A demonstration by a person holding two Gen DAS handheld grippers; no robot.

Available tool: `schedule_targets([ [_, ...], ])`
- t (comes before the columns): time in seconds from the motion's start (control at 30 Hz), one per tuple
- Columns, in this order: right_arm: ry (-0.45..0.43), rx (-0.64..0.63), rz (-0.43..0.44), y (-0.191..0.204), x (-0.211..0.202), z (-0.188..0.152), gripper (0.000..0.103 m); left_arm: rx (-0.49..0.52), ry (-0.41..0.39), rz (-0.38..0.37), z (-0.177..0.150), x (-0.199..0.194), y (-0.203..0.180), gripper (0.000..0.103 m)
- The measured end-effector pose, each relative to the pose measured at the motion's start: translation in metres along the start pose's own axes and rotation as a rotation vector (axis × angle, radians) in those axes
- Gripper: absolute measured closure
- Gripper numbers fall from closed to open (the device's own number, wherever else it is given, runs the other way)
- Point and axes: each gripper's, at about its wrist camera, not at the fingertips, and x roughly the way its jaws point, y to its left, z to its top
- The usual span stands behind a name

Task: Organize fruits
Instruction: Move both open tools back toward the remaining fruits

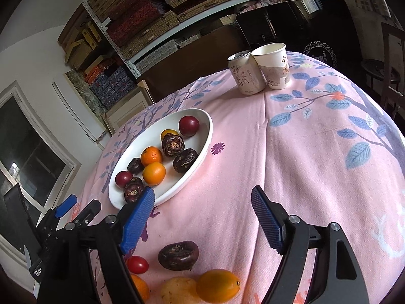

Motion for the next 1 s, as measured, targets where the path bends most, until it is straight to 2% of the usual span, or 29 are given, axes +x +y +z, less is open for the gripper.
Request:
schedule_targets([
  [0.27,0.004,-0.03,-0.018,0.002,-0.011,-0.021,0.022,-0.027,-0.006,0.005,-0.009,-0.012,0.008,0.007],
  [0.53,0.019,-0.021,-0.032,-0.003,-0.011,-0.029,0.022,-0.046,-0.002,0.011,-0.017,-0.02,0.014,0.007],
  [1.0,0.02,-0.002,-0.025,-0.007,-0.019,-0.038,0.022,-0.02,0.031,0.014,-0.034,-0.024,0.011,0.007],
])
